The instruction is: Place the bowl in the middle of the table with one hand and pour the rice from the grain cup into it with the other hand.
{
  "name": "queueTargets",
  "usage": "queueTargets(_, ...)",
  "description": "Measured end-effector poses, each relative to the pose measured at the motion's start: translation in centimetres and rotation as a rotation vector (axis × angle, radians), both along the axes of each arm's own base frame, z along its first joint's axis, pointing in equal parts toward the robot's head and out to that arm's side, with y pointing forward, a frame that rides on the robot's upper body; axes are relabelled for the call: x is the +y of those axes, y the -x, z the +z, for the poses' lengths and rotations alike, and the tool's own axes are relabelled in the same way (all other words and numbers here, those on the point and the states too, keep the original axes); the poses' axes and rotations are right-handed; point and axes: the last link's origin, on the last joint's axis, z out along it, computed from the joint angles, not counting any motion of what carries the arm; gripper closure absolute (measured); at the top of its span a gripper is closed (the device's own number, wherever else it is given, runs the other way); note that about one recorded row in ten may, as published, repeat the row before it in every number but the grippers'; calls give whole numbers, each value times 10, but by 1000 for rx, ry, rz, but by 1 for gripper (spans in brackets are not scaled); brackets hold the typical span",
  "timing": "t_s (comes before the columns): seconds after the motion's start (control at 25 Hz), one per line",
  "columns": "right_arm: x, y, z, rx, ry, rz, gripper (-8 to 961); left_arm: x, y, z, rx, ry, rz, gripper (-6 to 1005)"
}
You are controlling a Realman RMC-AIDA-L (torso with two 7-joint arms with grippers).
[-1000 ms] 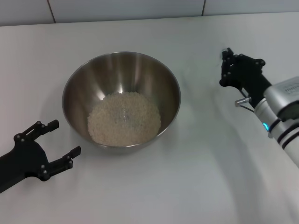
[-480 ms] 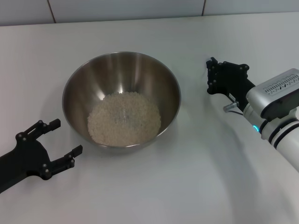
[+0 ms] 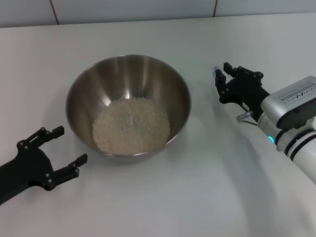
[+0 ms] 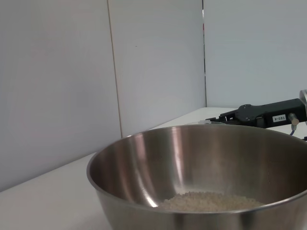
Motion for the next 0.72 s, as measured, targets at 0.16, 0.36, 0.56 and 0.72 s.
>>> queueTargets(0.16,-3,-2,0,2,2,-8,753,0,0,0,1,2,-1,157)
queueTargets(0.36,-14,-9,-3,-1,21,-14,546,-1,0,0,2,3,1,157)
queueTargets(0.56,-29,-18,-2,7,18,-15,341,-2,2,1,3,2,3,157)
queueTargets(0.72,-46,-27,9,52,20,22,232,-3,3,3,1,2,8,157)
